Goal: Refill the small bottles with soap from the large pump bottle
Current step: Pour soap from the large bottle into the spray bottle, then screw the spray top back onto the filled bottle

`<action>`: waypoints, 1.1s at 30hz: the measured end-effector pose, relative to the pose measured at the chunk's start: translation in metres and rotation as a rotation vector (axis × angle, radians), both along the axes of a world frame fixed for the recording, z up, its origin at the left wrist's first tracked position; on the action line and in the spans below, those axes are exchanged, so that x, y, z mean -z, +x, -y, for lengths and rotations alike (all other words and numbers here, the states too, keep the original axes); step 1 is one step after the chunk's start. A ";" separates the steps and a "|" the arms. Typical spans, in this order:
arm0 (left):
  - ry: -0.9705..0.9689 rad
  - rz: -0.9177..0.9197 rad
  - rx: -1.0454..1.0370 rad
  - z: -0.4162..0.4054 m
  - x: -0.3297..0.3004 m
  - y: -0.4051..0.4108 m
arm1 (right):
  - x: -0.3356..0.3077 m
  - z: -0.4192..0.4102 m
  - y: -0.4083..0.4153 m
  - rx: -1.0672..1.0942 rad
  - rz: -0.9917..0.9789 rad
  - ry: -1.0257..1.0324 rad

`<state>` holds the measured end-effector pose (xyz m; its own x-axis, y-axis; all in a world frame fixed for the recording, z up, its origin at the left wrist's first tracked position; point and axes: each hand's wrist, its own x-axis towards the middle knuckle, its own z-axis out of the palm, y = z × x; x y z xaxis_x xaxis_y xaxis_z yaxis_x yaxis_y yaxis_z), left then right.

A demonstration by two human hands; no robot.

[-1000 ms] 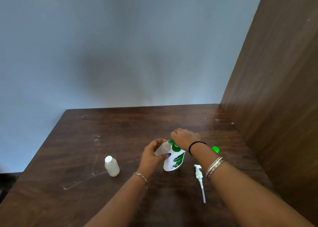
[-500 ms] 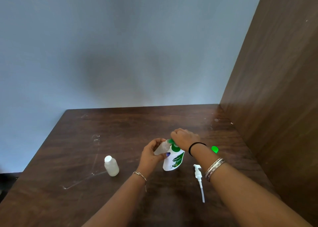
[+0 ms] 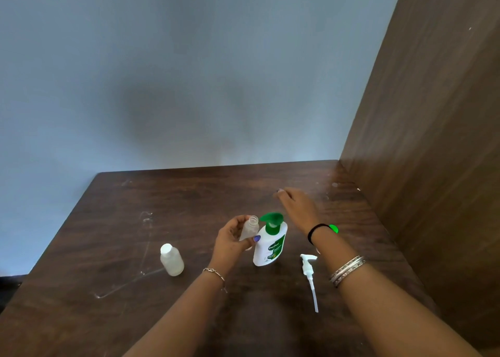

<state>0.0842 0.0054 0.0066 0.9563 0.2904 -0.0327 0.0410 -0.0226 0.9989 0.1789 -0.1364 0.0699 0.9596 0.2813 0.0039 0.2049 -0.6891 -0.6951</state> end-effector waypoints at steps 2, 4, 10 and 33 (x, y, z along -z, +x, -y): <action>-0.007 0.004 0.004 0.000 0.000 -0.001 | -0.004 0.013 0.000 0.045 0.113 0.034; -0.016 0.001 0.005 -0.001 0.000 -0.003 | -0.006 0.029 -0.005 0.109 0.205 0.073; -0.015 -0.002 -0.007 0.000 -0.001 -0.008 | 0.023 0.061 -0.030 0.260 0.239 0.075; -0.054 -0.057 0.096 0.041 0.005 -0.038 | 0.085 0.071 -0.064 0.222 -0.203 -0.347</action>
<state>0.0461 -0.0359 0.0016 0.9759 0.1936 -0.1007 0.0979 0.0242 0.9949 0.1147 -0.2077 -0.0152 0.9685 0.0200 -0.2484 -0.0908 -0.8999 -0.4265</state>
